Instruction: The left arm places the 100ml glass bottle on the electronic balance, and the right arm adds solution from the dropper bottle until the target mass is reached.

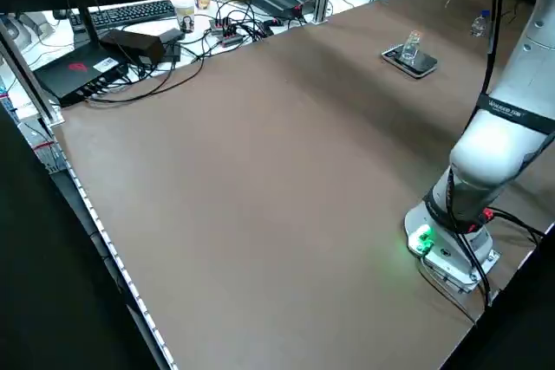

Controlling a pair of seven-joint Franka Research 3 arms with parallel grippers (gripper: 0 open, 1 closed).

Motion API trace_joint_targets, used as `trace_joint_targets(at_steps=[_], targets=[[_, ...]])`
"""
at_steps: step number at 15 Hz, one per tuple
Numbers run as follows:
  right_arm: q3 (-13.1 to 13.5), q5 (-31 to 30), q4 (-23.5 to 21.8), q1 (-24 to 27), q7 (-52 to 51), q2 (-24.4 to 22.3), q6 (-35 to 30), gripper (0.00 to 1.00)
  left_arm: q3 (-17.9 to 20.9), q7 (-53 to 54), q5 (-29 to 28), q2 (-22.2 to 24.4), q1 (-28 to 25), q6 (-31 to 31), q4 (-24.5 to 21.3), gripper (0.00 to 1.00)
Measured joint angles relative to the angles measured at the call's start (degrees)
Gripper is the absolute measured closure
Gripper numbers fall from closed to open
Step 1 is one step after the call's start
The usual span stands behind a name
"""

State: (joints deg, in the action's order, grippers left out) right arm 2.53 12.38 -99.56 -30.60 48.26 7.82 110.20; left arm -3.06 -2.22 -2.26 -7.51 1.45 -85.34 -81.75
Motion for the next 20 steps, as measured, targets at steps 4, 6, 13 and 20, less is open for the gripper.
trace_joint_targets(at_steps=[4, 6, 13, 20], targets=[[0.01, 0.00, 0.35, -1.97, 2.50, 1.37, 3.56, 0.91, 0.00, 0.00, 0.00, 0.00, 0.00, 0.00, 0.00, 0.00], [0.00, 0.00, 0.40, -2.91, 4.15, 2.11, 5.74, 0.91, -0.01, 0.00, 0.00, 0.00, 0.00, 0.00, 0.00, 0.00], [0.03, -0.01, 4.35, -5.08, 6.20, 6.79, 8.06, 0.91, -0.01, 0.00, 0.00, 0.00, -0.01, 0.00, 0.00, 0.00], [0.05, -0.32, 4.52, -7.15, 6.23, 10.01, 10.38, 0.91, -0.01, 0.00, 0.00, 0.00, -0.01, 0.00, 0.00, 0.00]])
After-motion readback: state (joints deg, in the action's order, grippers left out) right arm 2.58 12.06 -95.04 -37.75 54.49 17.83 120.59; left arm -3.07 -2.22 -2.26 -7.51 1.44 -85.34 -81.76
